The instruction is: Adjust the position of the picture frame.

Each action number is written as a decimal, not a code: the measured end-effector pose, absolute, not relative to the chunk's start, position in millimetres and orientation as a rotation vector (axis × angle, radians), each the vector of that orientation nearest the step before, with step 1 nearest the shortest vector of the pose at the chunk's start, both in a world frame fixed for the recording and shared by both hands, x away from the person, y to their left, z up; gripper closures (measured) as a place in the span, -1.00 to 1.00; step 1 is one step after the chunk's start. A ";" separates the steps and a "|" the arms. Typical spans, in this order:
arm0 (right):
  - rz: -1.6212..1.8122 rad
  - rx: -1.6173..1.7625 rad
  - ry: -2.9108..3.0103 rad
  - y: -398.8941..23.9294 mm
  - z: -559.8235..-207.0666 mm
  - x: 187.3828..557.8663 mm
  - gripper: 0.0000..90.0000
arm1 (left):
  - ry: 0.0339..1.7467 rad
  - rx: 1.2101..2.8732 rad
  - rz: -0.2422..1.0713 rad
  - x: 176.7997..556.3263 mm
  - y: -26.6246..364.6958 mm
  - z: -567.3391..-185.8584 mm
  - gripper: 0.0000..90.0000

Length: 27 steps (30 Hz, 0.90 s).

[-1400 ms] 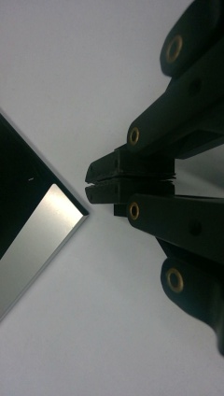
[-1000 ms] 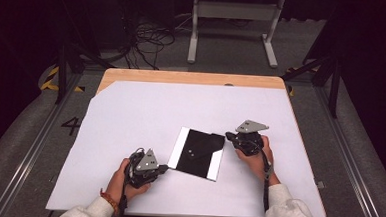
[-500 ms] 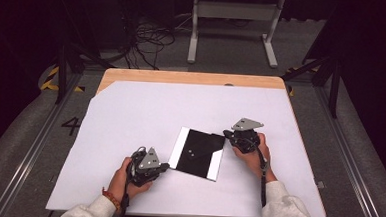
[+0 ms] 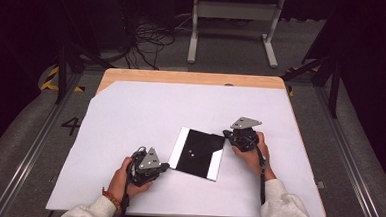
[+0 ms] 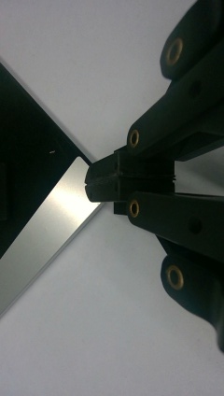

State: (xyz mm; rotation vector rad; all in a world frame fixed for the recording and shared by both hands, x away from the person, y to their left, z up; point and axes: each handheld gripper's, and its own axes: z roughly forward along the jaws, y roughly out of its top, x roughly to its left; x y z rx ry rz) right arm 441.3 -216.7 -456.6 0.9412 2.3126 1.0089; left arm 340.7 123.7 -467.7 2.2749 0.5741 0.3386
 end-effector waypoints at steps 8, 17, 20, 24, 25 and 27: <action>1.028 0.941 2.345 -219.6 -456.1 444.0 1.00 | 0.574 2.273 0.335 340.9 124.0 -467.9 0.99; 1.075 0.965 2.390 -225.3 -455.6 444.0 1.00 | 0.568 2.284 0.346 343.1 127.1 -467.0 0.99; 1.064 0.956 2.414 -226.2 -454.2 441.4 1.00 | 0.566 2.300 0.364 344.8 127.5 -465.5 0.99; 1.047 0.926 2.441 -227.5 -452.7 435.8 1.00 | 0.576 2.299 0.357 348.5 130.0 -465.4 0.99; 1.042 0.921 2.444 -227.7 -452.4 434.2 1.00 | 0.579 2.299 0.357 349.5 130.7 -465.3 0.99; 1.033 0.924 2.440 -228.0 -452.8 430.3 1.00 | 0.578 2.299 0.359 350.8 131.2 -465.3 0.99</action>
